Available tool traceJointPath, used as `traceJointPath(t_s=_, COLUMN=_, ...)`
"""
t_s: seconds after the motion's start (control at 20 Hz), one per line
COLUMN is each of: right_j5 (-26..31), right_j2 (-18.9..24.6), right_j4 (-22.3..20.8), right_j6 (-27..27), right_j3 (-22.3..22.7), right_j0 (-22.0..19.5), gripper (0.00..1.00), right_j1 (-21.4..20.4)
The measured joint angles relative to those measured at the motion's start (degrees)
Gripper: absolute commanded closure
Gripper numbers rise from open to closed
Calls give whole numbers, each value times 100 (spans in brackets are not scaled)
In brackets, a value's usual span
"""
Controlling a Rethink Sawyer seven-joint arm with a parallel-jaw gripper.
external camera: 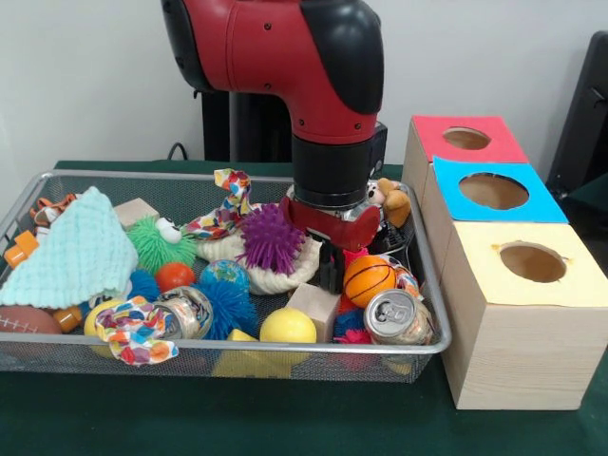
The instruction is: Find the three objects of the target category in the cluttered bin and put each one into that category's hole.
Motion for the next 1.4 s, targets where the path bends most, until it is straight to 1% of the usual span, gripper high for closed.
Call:
traceJointPath(t_s=0.45, right_j5=0, right_j2=88, right_j4=-1, right_j6=0, right_j3=243, right_j0=1, gripper=100, right_j1=20)
traceJointPath(t_s=0.7, right_j5=-6, right_j2=143, right_j4=0, right_j6=0, right_j3=240, right_j0=12, gripper=100, right_j1=189)
traceJointPath(t_s=1.05, right_j5=-7, right_j2=127, right_j4=3, right_j6=0, right_j3=119, right_j0=9, gripper=100, right_j1=444)
traceJointPath(t_s=1.4, right_j5=-6, right_j2=105, right_j4=5, right_j6=0, right_j3=73, right_j0=29, gripper=100, right_j1=494)
